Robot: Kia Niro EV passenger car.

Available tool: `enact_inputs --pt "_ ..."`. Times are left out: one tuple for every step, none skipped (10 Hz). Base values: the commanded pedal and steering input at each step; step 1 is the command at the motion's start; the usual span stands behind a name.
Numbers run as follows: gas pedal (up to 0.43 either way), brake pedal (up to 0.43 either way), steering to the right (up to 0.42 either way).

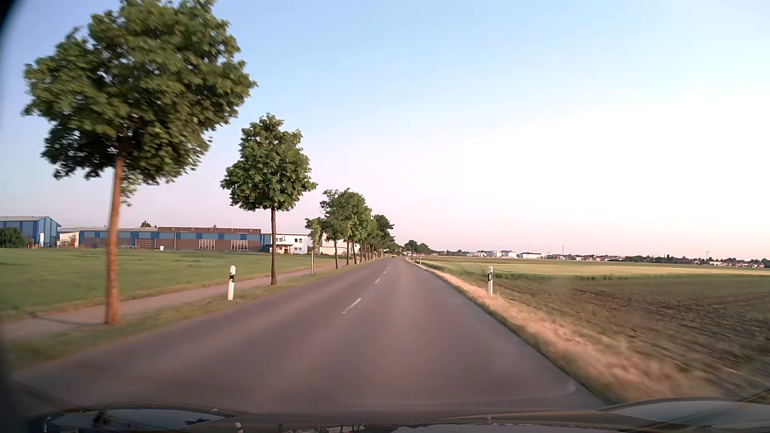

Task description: Follow the waypoints while adhering to traffic rules and regulations

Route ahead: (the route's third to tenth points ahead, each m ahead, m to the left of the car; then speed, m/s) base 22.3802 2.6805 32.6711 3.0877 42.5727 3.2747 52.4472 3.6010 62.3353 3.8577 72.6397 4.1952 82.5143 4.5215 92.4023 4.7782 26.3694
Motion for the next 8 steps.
enact_inputs --pt "0.287 0.018 -0.011" --pt "0.287 0.018 -0.010" --pt "0.287 0.012 -0.007" --pt "0.287 0.018 0.000" --pt "0.287 0.018 0.003" --pt "0.287 0.018 0.003" --pt "0.287 0.018 0.003" --pt "0.287 0.018 0.001"
